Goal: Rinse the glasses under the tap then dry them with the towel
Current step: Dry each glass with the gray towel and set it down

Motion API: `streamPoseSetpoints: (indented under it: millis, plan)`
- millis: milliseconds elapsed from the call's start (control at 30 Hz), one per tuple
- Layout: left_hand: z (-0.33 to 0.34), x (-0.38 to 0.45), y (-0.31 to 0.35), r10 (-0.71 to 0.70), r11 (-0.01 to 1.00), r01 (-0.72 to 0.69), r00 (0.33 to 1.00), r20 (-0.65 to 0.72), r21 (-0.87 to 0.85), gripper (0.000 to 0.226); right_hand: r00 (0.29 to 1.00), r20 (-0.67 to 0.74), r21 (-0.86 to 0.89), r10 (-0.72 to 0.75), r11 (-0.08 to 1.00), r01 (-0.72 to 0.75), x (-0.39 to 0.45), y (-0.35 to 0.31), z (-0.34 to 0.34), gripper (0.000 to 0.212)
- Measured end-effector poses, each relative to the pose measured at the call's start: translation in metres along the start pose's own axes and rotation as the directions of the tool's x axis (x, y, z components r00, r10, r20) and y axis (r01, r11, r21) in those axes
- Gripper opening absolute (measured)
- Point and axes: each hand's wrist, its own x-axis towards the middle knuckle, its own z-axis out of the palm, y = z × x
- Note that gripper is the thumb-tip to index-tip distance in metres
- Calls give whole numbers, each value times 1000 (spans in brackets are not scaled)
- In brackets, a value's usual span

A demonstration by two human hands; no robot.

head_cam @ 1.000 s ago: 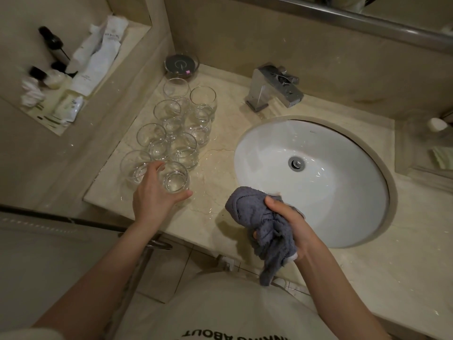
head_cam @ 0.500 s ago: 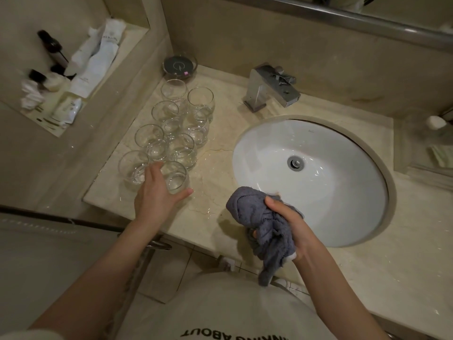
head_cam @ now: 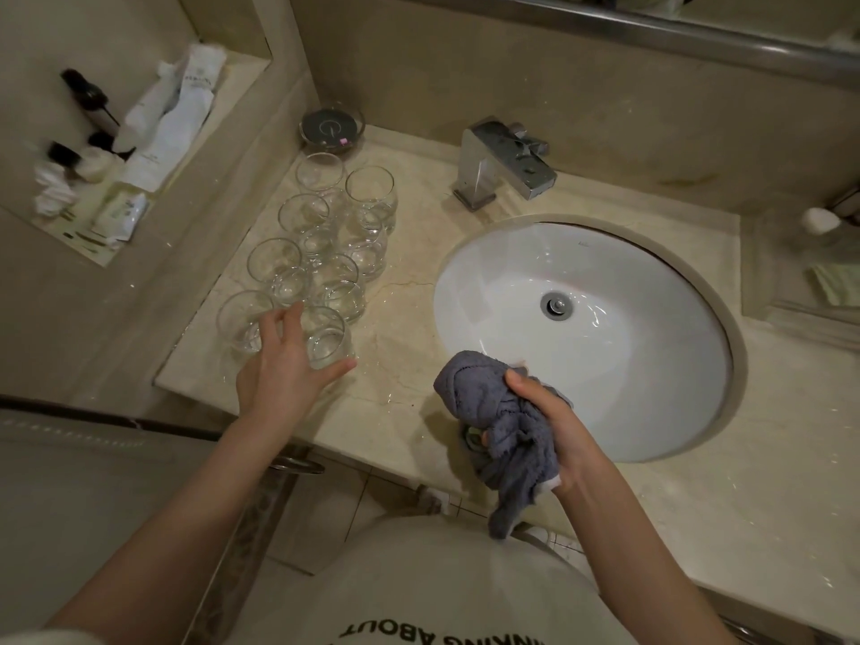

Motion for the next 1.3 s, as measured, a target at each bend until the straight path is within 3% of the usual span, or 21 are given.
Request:
streamPoseSetpoints:
  millis: [167, 267, 367, 400, 433, 567, 633, 733, 833, 967, 1100, 1300]
  plan:
    - [-17, -2, 18, 157, 985, -159, 987, -32, -69, 64, 999, 0, 62, -33, 998, 33, -3, -2, -12, 29]
    - [-16, 3, 43, 276, 937, -248, 957, 86, -247, 50, 999, -26, 89, -44, 995, 46, -7, -1, -23, 21]
    - [-4, 9, 84, 348, 890, -244, 909, 230, -384, 43, 992, -91, 154, -84, 983, 97, -18, -3, -41, 42]
    - [3, 10, 99, 375, 878, -248, 888, 266, -410, 41, 988, -110, 173, -104, 977, 123, -25, -5, -48, 36]
    - [10, 11, 115, 406, 867, -258, 862, 303, -427, 40, 984, -134, 188, -119, 972, 143, -34, -8, -53, 25]
    - [42, 10, 189, 558, 818, -379, 708, 432, -433, 42, 939, -278, 321, -201, 902, 288, -70, -18, -88, 27]
    - [58, 4, 229, 624, 780, -453, 621, 475, -432, 44, 901, -361, 360, -240, 855, 372, -85, -19, -112, 42]
    - [80, -12, 287, 700, 713, -525, 507, 503, -465, 41, 859, -441, 434, -262, 775, 459, -108, -18, -143, 45]
    - [106, -36, 339, 749, 655, -548, 385, 539, -520, 40, 831, -473, 478, -291, 708, 520, -132, -18, -168, 36]
    - [142, -65, 394, 772, 618, -540, 281, 570, -571, 41, 783, -554, 489, -285, 649, 582, -156, -22, -191, 53]
    - [181, -86, 442, 765, 624, -507, 241, 597, -595, 36, 756, -594, 476, -276, 636, 607, -177, -27, -216, 37]
    - [229, -94, 505, 765, 634, -484, 283, 578, -603, 50, 741, -599, 446, -304, 642, 624, -191, -33, -249, 46]
